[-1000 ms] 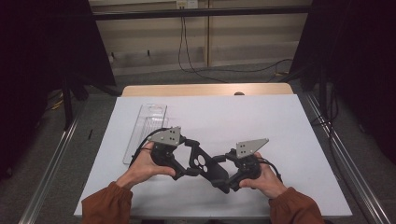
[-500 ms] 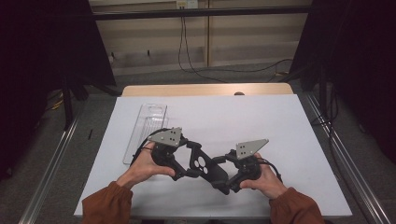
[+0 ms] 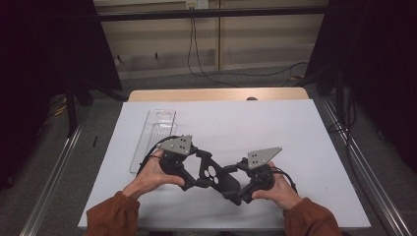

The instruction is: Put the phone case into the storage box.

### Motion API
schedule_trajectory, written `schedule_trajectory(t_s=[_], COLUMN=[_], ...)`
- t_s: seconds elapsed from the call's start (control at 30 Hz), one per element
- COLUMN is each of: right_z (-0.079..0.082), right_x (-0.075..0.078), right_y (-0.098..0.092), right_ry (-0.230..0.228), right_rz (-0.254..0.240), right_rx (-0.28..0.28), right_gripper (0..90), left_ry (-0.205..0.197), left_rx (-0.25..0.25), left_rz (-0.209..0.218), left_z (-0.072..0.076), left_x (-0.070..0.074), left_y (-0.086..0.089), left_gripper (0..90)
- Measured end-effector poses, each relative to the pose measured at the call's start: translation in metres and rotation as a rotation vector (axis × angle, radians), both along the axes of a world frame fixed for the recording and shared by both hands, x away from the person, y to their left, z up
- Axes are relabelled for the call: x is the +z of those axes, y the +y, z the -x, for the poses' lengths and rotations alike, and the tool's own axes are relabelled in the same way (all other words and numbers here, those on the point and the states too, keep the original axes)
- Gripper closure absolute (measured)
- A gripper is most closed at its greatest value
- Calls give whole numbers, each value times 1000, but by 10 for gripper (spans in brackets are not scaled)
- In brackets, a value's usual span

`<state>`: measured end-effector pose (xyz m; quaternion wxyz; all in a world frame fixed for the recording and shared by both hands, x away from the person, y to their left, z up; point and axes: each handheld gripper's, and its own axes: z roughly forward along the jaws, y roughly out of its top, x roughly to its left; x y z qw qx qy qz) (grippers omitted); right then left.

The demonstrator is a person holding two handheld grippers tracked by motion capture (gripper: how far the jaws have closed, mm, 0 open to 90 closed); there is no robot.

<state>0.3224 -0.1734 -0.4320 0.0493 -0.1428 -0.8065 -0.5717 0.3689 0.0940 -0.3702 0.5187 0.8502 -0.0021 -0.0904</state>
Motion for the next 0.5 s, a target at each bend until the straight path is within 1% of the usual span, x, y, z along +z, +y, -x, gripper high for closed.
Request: schedule_trajectory(t_s=[0.07,0.3,0.5], right_z=[0,0,0], right_x=[0,0,1], right_y=[0,0,0], right_ry=[-1,-5,-7], right_rz=[-1,1,-4], right_rx=[-2,-2,-2], right_gripper=[146,145,145], left_ry=[5,15,17], left_rx=[2,4,2], left_rz=[9,-6,-1], left_z=[0,-1,-1], left_x=[0,-1,-1], left_y=[0,0,0], left_gripper=[117,117,115])
